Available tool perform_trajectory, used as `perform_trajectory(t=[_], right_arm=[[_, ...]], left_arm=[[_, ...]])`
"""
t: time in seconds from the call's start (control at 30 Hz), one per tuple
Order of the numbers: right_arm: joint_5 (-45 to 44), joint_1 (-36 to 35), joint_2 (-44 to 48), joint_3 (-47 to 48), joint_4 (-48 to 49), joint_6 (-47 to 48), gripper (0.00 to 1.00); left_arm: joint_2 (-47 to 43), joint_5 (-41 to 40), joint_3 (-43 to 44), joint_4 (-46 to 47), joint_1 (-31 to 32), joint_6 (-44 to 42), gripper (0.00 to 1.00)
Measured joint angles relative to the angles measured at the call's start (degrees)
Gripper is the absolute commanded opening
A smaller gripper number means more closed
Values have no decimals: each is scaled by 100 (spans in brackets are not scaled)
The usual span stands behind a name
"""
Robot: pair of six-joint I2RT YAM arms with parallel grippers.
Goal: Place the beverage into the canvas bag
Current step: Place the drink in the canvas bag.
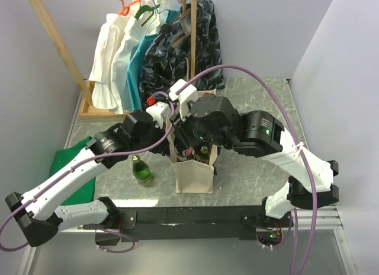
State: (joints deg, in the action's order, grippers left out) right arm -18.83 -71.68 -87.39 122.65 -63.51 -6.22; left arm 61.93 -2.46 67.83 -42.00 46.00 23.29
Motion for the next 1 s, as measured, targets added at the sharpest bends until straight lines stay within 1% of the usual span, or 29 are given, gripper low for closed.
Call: perform_trajectory(t=[0.1, 0.43, 0.63, 0.87, 1.0], right_arm=[[0, -9, 133, -201, 13, -66, 0], [-2, -7, 282, -227, 94, -186, 0], [0, -9, 323, -459, 188, -219, 0], [13, -9, 400, -992, 393, -358, 0], [42, -9, 476, -1228, 446, -457, 0]], left_arm=[[-140, -76, -131, 90, 11, 13, 1], [-396, -243, -302, 186, 22, 44, 1], [-501, -254, -398, 229, 22, 105, 9], [-601, -229, -522, 439, 22, 221, 4], [-629, -192, -560, 496, 22, 278, 3]])
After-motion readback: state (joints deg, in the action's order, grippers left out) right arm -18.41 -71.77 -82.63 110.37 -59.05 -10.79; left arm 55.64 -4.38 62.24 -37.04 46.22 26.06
